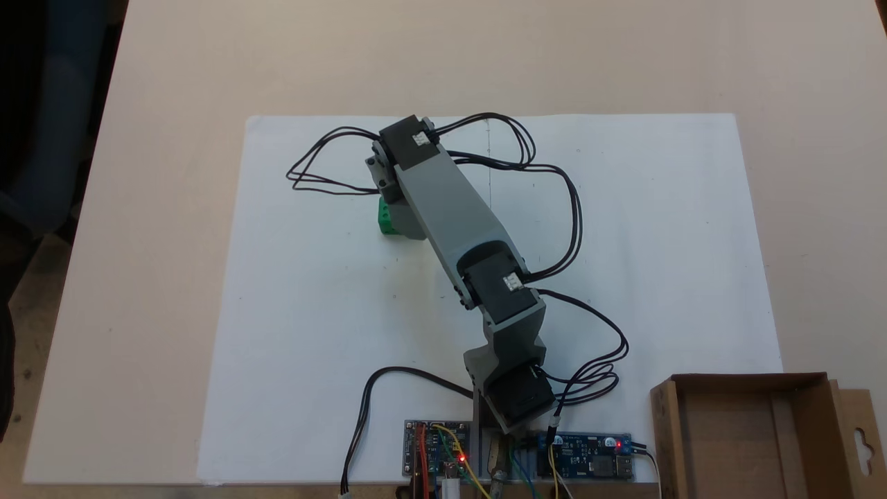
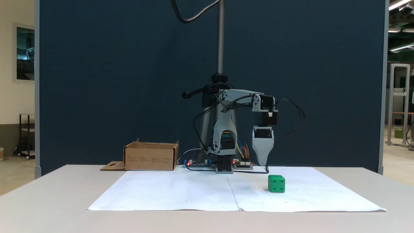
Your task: Grasp a green dice and put it in the bin.
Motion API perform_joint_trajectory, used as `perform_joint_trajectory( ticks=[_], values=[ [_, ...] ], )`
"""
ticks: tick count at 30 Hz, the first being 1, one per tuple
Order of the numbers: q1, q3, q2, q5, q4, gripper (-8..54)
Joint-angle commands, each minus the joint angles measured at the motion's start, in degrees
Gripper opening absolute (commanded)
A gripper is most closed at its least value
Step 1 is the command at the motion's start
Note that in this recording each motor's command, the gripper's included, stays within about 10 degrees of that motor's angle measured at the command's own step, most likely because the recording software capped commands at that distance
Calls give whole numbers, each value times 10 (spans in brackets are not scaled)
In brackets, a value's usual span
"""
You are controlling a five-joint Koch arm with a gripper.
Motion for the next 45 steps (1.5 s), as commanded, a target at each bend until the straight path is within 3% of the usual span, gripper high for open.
perform_joint_trajectory(
  ticks=[1, 45],
  values=[
    [-13, -27, 4, 46, -16, 421],
    [-49, -27, -108, 69, -127, 413]
  ],
)
